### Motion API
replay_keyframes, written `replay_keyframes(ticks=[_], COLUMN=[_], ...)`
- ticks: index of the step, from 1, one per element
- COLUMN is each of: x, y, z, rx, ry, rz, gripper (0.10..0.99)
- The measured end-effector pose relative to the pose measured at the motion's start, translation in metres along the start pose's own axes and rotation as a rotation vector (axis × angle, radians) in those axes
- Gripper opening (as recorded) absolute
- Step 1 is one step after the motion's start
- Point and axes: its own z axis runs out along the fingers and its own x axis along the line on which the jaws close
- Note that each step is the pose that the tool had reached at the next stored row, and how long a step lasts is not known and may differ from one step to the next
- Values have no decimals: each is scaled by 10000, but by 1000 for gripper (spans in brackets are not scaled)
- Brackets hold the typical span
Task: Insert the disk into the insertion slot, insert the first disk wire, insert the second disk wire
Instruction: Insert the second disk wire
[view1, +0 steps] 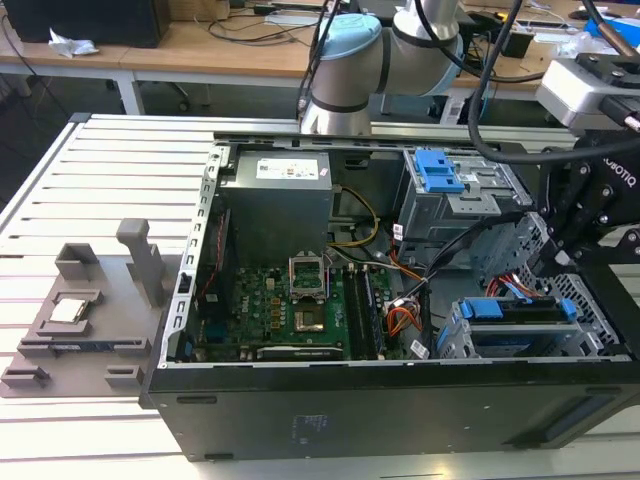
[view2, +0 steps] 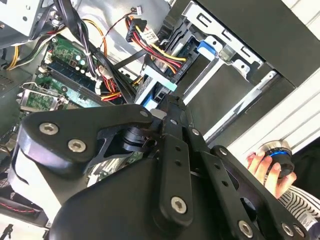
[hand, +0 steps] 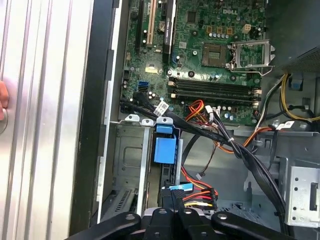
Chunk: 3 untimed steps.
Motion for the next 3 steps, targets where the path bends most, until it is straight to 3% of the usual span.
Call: replay_keyframes(ticks=[3], x=[0], y=[0], z=[-3], rx=[0], ry=[1], rz=[1], gripper=[106])
